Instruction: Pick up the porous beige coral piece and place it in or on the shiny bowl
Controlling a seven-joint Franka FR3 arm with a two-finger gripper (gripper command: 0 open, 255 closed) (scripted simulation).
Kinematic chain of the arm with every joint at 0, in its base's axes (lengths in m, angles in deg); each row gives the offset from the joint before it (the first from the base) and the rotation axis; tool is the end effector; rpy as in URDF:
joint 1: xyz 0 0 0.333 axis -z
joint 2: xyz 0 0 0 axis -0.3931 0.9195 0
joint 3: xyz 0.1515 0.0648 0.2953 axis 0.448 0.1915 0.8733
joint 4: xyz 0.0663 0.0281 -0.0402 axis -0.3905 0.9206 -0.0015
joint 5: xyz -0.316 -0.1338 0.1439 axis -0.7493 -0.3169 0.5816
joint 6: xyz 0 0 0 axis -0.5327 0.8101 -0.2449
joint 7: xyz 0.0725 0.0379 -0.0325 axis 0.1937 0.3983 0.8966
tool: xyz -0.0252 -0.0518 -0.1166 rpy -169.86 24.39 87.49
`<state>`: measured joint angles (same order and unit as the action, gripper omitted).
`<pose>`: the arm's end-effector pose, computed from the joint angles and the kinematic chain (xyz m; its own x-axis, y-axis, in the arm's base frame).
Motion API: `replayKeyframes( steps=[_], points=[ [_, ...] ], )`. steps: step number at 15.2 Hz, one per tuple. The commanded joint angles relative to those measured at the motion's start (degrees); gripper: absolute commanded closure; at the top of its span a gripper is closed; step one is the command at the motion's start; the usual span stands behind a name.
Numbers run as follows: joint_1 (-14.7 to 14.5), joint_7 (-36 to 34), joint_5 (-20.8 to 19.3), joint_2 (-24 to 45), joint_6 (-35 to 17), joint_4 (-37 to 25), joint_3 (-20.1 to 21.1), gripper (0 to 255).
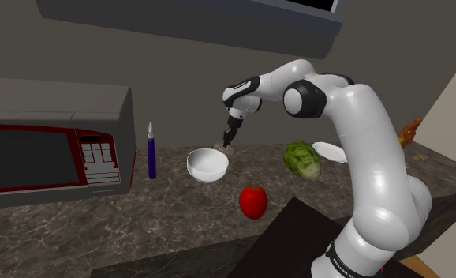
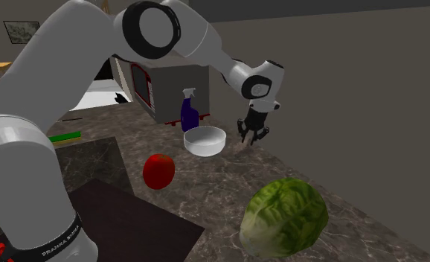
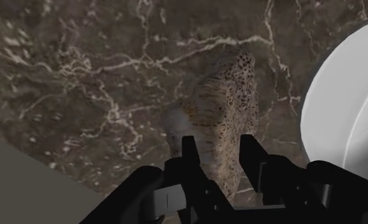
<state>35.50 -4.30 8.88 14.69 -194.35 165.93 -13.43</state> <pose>0.6652 -0.2534 0.2439 0.9699 0.2271 0.0874 0.2413 -0.9441 -0.2246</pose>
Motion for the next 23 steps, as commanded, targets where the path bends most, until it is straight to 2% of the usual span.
replayKeyframes(
  steps=[1,8,9,12,19,23],
  points=[
    [-0.16,-0.15,-0.29,-0.15,0.74,1.04,-0.09,255],
    [-0.32,-0.97,-0.99,-2.2,3.17,0.43,-0.58,255],
    [-0.32,-0.97,-0.99,-2.2,3.17,0.43,-0.58,0],
    [5.45,-14.81,15.91,-5.68,0.26,11.36,0.59,0],
    [4.66,-14.03,17.51,-2.94,-3.15,11.74,1.89,0],
    [4.6,-13.96,17.64,-2.69,-3.42,11.75,1.99,0]
  ],
)
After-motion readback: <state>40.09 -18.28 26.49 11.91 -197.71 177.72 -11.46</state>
